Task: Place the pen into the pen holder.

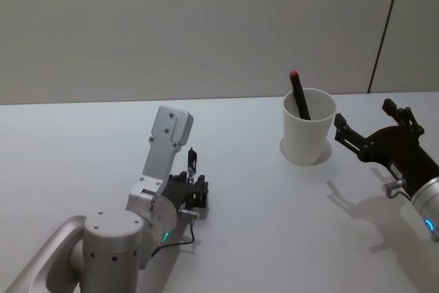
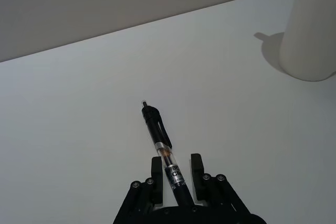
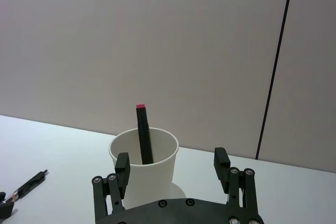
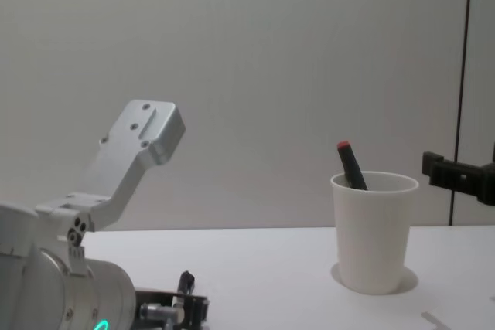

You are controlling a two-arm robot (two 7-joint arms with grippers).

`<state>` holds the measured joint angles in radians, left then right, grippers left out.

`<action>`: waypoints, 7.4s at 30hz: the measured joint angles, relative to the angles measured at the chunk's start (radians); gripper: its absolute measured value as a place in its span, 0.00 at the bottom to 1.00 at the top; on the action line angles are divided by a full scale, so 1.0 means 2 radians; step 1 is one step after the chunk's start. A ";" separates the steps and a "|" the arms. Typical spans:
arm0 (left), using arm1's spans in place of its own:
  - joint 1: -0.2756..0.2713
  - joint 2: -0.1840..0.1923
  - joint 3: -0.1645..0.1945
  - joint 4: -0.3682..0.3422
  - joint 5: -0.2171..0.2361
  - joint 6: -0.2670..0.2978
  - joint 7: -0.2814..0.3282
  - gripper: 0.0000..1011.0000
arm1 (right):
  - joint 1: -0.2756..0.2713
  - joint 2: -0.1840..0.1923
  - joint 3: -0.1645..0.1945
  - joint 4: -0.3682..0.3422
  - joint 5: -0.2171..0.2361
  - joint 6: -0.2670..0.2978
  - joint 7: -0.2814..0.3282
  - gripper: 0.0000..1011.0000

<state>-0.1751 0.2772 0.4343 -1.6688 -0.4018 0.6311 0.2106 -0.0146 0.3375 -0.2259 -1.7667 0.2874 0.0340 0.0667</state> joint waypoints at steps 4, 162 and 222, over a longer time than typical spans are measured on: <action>0.000 0.000 0.000 0.000 0.000 0.001 0.000 0.25 | 0.000 0.000 0.000 0.000 0.000 0.000 0.000 0.99; -0.001 0.074 -0.040 -0.033 -0.054 -0.265 -0.420 0.13 | -0.057 0.047 0.027 -0.107 0.313 0.078 0.110 0.99; -0.001 0.074 -0.040 -0.033 -0.054 -0.265 -0.420 0.13 | 0.005 -0.018 -0.028 -0.080 0.357 0.140 0.035 0.99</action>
<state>-0.1764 0.4253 0.3544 -1.7354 -0.5106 0.1020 -0.6293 -0.0049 0.3016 -0.2817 -1.9265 1.0022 0.3137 0.1372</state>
